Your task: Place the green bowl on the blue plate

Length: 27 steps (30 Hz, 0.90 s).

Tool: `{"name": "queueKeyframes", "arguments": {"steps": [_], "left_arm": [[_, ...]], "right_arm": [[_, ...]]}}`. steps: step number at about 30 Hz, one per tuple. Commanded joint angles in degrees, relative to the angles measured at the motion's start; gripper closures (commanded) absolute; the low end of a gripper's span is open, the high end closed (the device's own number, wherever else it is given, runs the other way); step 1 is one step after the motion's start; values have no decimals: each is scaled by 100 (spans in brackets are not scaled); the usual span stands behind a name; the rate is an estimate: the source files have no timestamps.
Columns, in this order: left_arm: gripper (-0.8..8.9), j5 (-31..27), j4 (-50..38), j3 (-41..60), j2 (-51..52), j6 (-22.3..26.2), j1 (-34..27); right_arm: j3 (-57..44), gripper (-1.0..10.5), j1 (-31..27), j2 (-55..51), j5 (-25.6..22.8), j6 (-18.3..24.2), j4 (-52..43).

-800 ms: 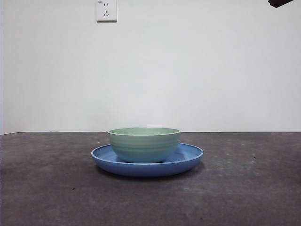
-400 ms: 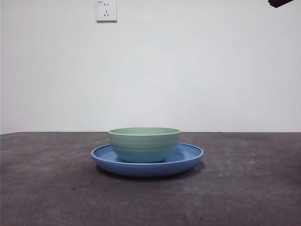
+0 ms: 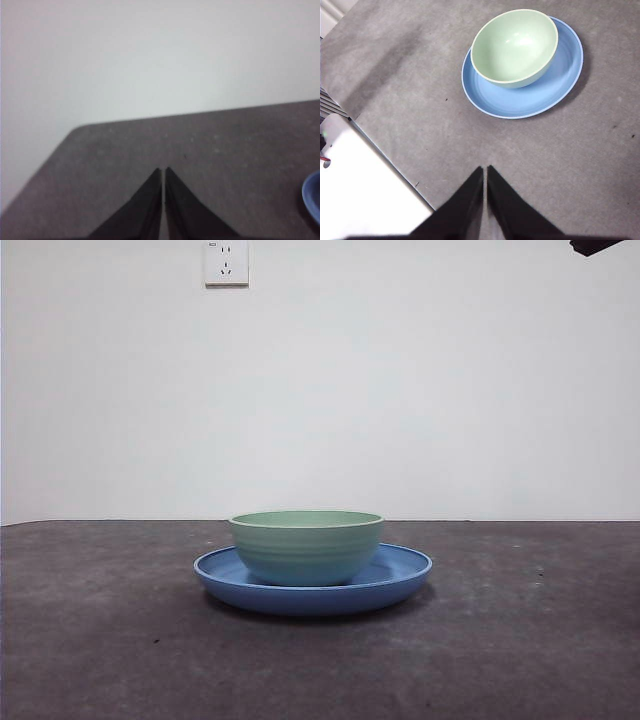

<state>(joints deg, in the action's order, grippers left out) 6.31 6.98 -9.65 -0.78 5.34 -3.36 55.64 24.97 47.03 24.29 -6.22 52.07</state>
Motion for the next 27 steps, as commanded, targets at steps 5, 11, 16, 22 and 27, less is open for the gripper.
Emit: {"name": "queueKeyframes", "arguments": {"steps": [5,11,16,22,27], "left_arm": [[802,-13,-42,428,61,-195,-17],[802,-13,-35,748,61,-330,-11],[802,-13,-33,876,61,-343,-11],[802,-13,358,896,61,-350,-11],[802,-11,337,896,61,-345,-11]], "right_arm": [[101,938,35,42,13,50,-63],[101,938,35,42,13,50,-63],[101,938,35,42,11,50,-66],[101,938,35,42,13,50,-68],[101,938,35,42,13,50,-94]]}}
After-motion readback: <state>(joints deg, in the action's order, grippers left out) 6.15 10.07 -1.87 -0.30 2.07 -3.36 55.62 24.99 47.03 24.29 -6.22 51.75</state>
